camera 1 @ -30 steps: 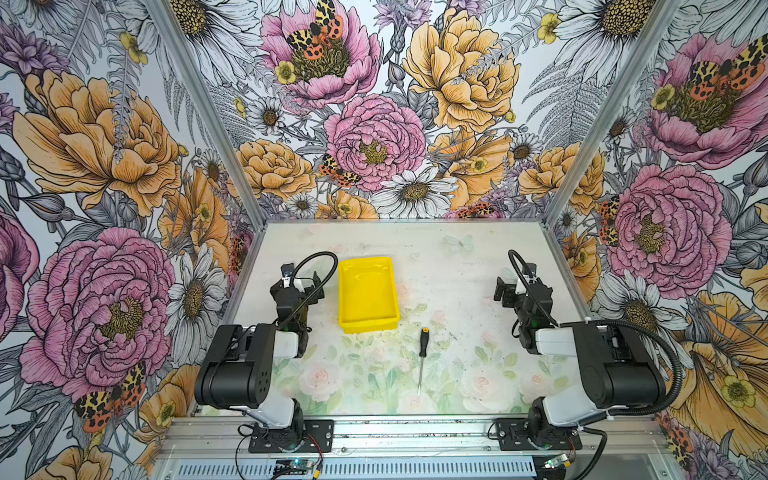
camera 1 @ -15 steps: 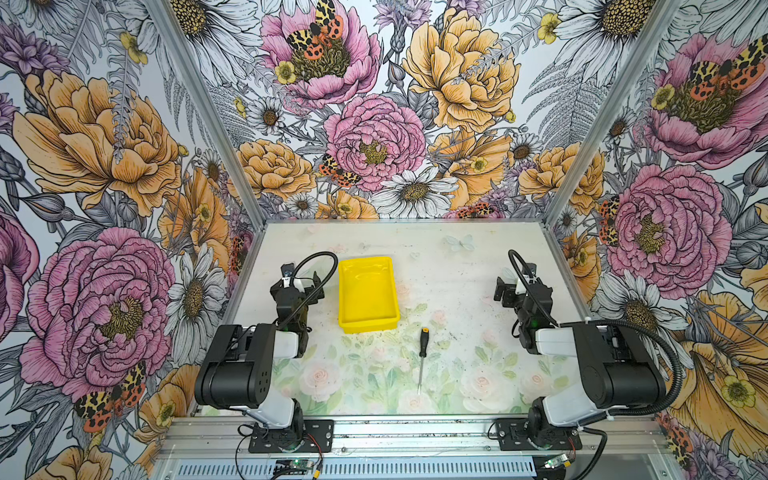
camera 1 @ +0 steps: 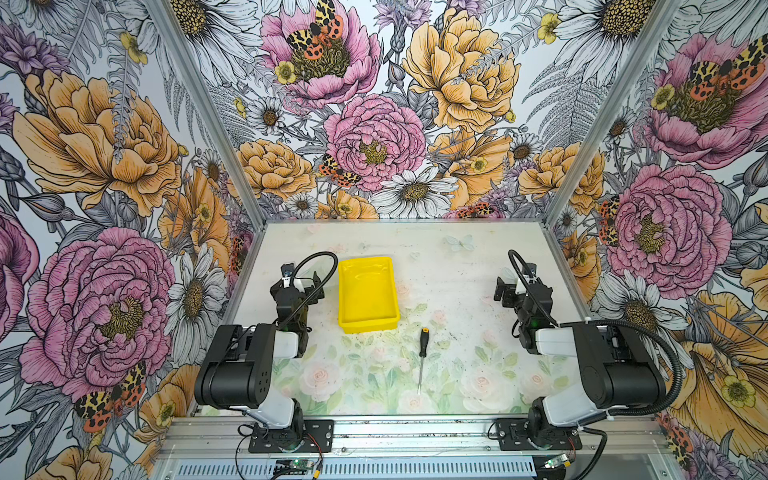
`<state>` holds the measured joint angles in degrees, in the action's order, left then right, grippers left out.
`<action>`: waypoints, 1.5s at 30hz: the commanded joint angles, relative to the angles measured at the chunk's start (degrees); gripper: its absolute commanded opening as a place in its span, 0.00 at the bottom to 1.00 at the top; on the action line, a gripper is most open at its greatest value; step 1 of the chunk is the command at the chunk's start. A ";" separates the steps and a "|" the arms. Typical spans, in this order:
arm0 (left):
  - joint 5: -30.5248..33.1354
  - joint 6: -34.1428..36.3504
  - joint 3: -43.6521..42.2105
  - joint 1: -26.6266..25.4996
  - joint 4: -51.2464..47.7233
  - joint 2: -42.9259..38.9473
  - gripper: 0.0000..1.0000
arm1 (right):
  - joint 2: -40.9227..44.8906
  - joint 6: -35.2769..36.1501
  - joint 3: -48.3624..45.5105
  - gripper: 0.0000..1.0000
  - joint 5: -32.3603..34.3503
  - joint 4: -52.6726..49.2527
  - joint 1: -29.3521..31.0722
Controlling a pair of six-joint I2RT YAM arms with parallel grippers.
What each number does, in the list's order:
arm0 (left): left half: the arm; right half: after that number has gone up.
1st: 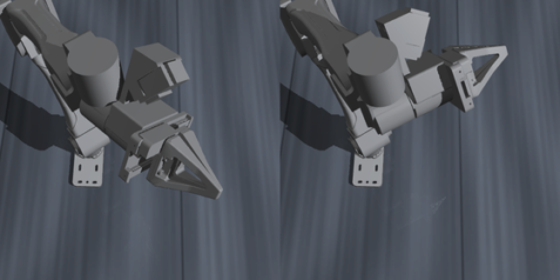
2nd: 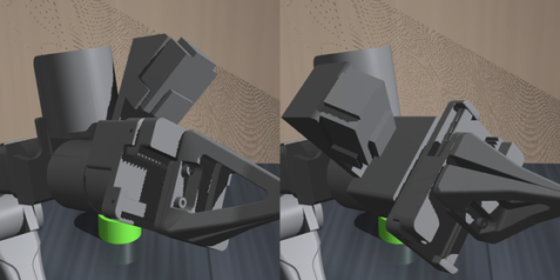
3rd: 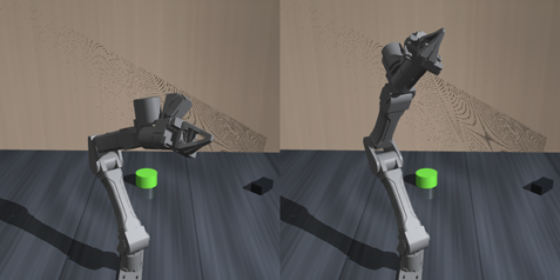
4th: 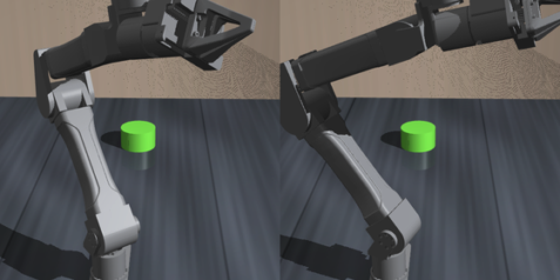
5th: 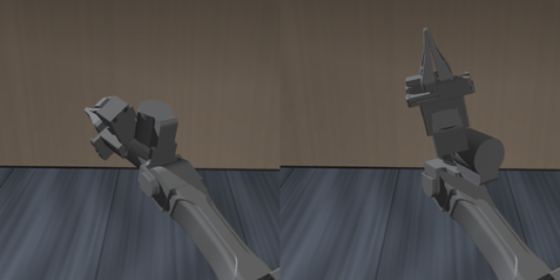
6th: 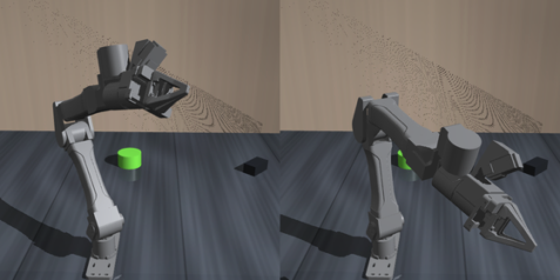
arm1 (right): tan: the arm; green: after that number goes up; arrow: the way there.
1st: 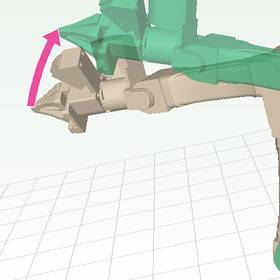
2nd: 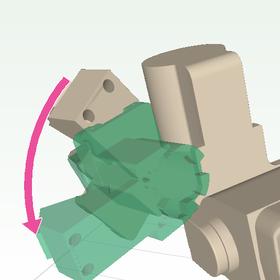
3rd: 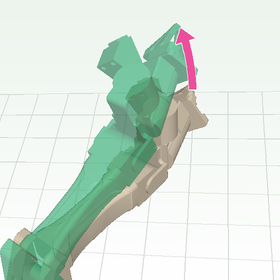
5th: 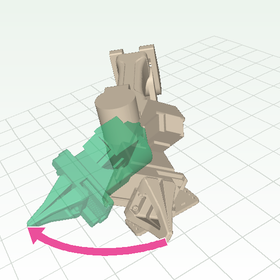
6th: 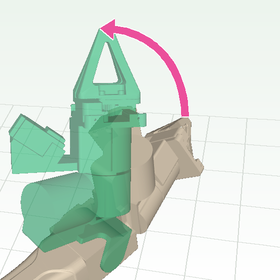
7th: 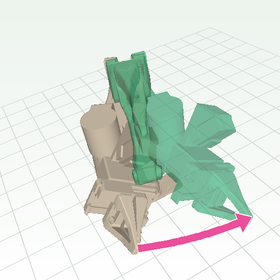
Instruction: Put the screwdriver in the bin
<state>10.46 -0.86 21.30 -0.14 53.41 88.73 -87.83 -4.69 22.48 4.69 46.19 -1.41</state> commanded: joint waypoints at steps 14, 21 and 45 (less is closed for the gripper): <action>3.62 -1.70 -0.91 0.19 -8.51 -10.99 0.99 | 13.16 -2.53 4.98 1.00 7.33 -19.47 3.67; 2.20 -8.27 2.91 1.00 -30.65 -21.62 0.99 | 21.85 -11.92 12.42 0.99 12.41 -42.01 7.89; -13.01 -9.05 9.76 -13.39 -58.98 -39.01 0.99 | 11.89 -37.49 26.54 0.99 1.61 -73.89 33.54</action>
<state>-0.16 -10.13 29.19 -11.97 -2.63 51.33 -74.39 -40.10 46.19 7.44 -26.76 30.17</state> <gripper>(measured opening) 0.986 0.995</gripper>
